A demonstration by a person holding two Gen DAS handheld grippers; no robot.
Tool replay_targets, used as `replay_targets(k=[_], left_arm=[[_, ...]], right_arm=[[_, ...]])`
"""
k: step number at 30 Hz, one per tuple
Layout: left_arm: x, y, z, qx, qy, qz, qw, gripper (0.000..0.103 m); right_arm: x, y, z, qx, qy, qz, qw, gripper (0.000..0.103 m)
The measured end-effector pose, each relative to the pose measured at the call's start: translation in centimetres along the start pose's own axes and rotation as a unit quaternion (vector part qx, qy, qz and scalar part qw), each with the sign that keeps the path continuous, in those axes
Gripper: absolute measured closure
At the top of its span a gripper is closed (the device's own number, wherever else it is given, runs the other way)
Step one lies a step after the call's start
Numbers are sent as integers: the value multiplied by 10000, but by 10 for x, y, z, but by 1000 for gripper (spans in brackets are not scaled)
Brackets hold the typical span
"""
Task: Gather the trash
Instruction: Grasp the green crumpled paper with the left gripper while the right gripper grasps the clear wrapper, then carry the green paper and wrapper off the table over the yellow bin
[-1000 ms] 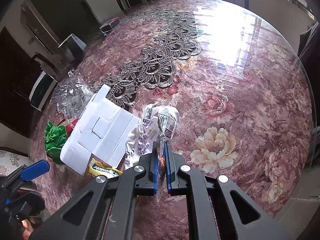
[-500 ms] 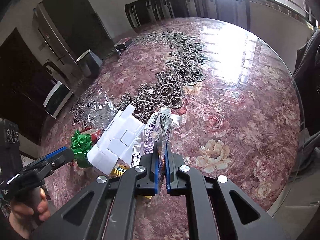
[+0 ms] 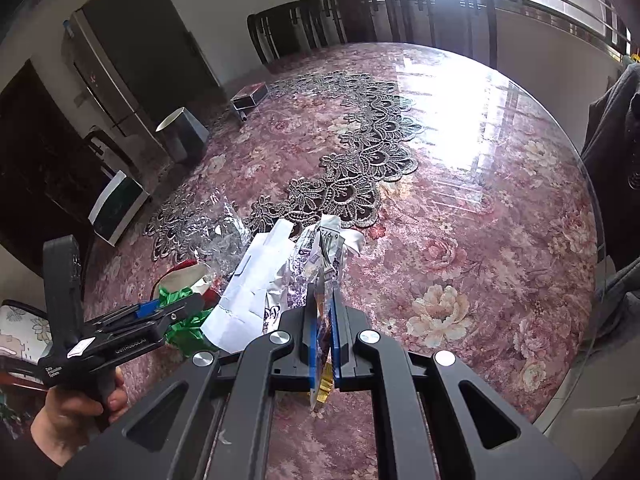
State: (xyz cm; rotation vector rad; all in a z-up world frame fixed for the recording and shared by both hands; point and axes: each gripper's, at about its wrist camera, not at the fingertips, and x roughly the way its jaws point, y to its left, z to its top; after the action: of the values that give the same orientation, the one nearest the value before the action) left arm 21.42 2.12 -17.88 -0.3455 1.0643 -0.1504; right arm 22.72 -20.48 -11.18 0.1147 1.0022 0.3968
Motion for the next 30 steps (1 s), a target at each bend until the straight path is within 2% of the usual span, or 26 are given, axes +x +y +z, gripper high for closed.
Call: replay_targets(k=[5,12,30], left_arm=[[0,-1,-1,95,86,-136,9998,73],[-5,0,-6,117,87,-261,9996,82],[-41,-20,-19,381,-198,-507,9978,88]], right_arm=[[1,5,0,-3,5,-14,10000,97],[-1,11,-6,11,-10,-27,10000,97],[-25,21,-23,36,-194,-35,9998,97]])
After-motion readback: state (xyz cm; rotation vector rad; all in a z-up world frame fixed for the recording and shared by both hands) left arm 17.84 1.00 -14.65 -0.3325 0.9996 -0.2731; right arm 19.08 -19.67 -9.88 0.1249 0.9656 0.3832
